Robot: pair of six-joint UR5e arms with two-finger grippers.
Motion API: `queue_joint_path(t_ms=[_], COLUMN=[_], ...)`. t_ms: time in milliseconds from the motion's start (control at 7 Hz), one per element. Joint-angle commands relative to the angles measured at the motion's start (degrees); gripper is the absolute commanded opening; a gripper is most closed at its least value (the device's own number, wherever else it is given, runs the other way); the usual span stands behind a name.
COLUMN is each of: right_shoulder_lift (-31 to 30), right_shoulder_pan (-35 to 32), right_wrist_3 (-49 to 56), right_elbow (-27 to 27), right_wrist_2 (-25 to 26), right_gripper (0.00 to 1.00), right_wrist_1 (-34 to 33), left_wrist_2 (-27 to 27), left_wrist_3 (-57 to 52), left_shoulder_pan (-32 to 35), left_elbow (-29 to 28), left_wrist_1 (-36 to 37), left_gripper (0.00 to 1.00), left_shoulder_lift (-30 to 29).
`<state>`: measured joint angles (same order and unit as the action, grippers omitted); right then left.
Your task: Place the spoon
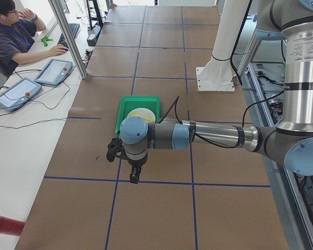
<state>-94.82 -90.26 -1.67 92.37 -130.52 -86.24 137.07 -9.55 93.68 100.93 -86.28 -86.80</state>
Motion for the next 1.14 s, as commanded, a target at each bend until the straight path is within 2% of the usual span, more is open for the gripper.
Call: queue_joint_path(t_ms=[0, 143, 429, 857, 1000], right_shoulder_lift=[-0.01, -0.01, -0.01, -0.01, -0.01], right_shoulder_pan=[0.00, 0.00, 0.00, 0.00, 0.00], right_wrist_3=[0.00, 0.00, -0.09, 0.00, 0.00], right_elbow=[0.00, 0.00, 0.00, 0.00, 0.00], right_wrist_2=[0.00, 0.00, 0.00, 0.00, 0.00], right_gripper=[1.00, 1.00, 1.00, 1.00, 1.00], right_wrist_1=[-0.07, 0.02, 0.02, -0.07, 0.02], left_wrist_2=[0.83, 0.83, -0.30, -6.62, -11.95], left_wrist_3=[1.63, 5.56, 23.62, 34.82, 39.21], left_shoulder_pan=[-2.00, -5.41, -16.37, -29.65, -34.66], left_elbow=[0.59, 0.59, 0.76, -0.99, -2.30], left_wrist_1=[-7.73, -12.46, -25.79, -27.45, -27.62], left_gripper=[1.00, 1.00, 1.00, 0.99, 0.99], left_shoulder_lift=[-0.56, -1.35, -2.76, -8.89, -11.18])
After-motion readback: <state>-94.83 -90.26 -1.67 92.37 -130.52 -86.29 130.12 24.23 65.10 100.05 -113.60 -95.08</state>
